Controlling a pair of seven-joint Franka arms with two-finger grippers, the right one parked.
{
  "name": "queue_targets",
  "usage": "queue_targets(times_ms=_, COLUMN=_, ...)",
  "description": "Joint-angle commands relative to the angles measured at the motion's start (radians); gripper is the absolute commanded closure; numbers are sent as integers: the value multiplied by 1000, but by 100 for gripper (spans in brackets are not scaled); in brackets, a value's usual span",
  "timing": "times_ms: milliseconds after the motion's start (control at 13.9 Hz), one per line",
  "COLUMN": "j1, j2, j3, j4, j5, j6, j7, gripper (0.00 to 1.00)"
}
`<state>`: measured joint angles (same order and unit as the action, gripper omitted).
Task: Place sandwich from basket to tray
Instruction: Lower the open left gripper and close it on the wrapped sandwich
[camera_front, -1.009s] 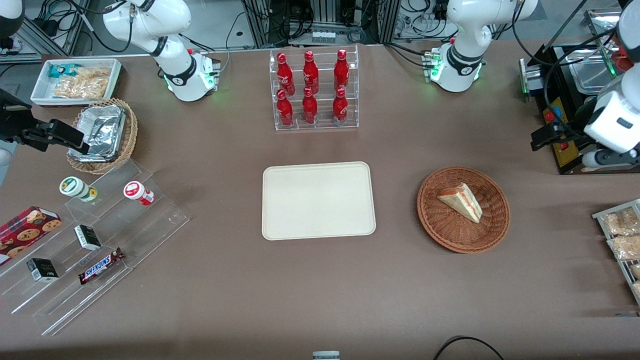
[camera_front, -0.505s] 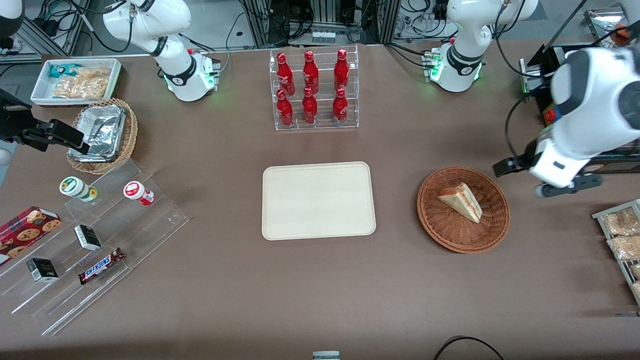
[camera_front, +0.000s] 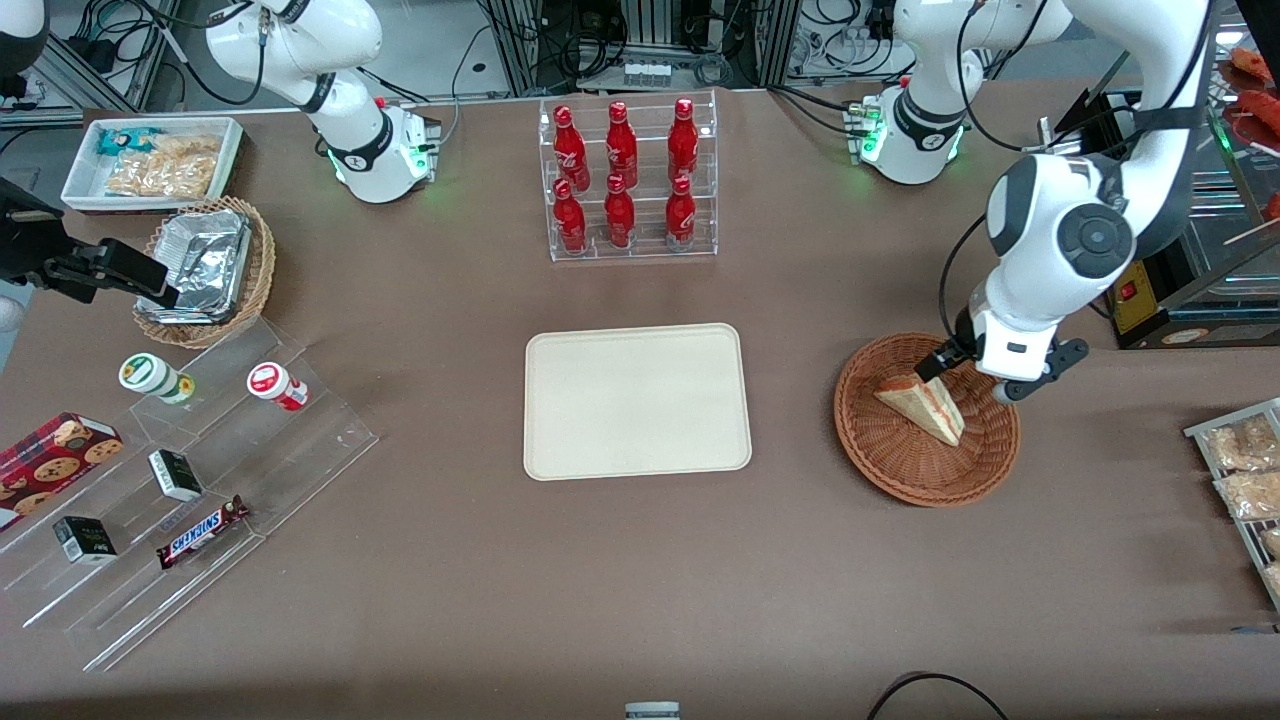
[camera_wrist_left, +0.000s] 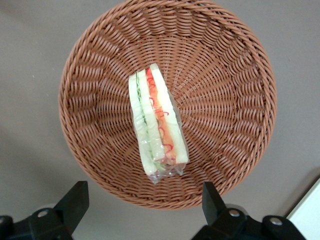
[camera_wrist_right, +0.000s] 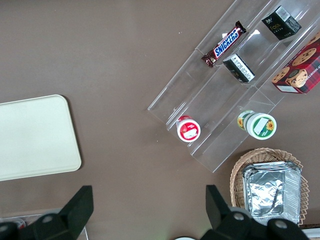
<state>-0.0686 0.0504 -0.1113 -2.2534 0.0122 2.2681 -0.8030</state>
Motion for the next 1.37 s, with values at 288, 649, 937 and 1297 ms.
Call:
queue_targets(times_ms=288, j1=-8, j2=77, j3=2, j4=-38, j5=8, j6=191, j7=-298, gripper=0)
queue_targets(times_ms=649, j1=-8, j2=135, j3=2, j4=-66, j5=8, j6=280, j7=-317, gripper=0)
queue_targets(times_ms=937, j1=-7, j2=169, j3=4, j4=-63, j5=8, j6=297, j7=-308, gripper=39)
queue_targets(times_ms=1297, j1=-7, j2=96, j3=7, j4=-45, j5=15, j6=210, j7=-292, gripper=83)
